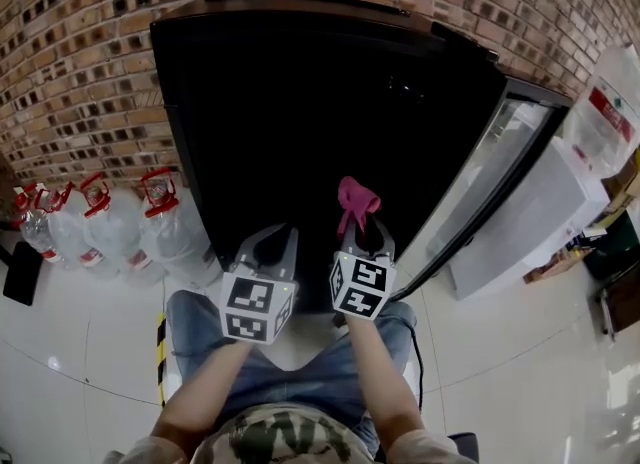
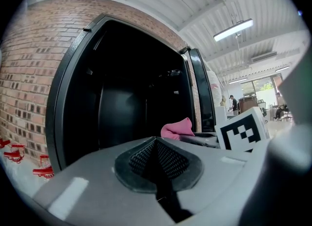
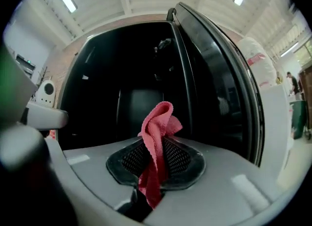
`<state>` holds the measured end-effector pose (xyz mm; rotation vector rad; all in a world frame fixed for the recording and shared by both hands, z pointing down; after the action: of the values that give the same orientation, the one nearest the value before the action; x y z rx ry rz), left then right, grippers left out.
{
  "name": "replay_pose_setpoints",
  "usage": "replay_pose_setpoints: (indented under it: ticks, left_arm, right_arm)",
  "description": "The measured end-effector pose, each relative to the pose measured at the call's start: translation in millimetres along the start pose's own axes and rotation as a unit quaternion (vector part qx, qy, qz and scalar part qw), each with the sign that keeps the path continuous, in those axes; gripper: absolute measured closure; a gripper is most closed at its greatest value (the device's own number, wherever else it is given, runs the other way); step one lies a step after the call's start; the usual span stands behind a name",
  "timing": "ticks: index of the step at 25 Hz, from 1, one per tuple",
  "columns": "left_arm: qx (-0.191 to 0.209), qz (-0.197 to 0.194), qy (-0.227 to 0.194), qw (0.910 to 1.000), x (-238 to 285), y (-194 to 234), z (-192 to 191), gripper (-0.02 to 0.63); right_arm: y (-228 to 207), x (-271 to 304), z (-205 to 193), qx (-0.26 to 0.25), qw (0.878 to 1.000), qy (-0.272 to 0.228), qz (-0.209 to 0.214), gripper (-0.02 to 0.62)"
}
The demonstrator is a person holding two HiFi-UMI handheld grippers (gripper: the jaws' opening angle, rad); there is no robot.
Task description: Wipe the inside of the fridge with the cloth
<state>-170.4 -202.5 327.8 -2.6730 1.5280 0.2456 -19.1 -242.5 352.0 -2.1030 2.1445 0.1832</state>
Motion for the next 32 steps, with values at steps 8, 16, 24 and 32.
replay_pose_setpoints:
  ticks: [8,16,24,32]
  left_arm:
    - [0.007,0.015,0.005,0.9999,-32,4,-13,0.615]
    - [0.016,0.038,0.003,0.9991,-82,19,-28,0.614]
    - [0.012,0.064,0.007,0.9979,-112,39,-48,0.612]
    - [0.003,0.082,0.016,0.9965,-112,63,-76,0.611]
  right_arm:
    - [42,-51,6,0.004,0.998,-0.016,0.063,0.526]
    - [98,-103,-4,0.01,0.991,-0.036,0.131,0.525]
    - [148,-119,-27,0.003,0.983,-0.045,0.179,0.525]
    - [182,-101,-82,0.02,0.981,-0.03,0.19,0.525]
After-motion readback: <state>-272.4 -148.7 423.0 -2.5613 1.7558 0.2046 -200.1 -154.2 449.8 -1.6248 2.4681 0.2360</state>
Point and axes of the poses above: the fingertips, and each gripper's own axes: x forward along the fingers, y to its left, z out of its top, the point moved 3 cm from there along -x, backward along the fingers, and after that the axes turned 13 degrees about -y, right-handed, at the moved point
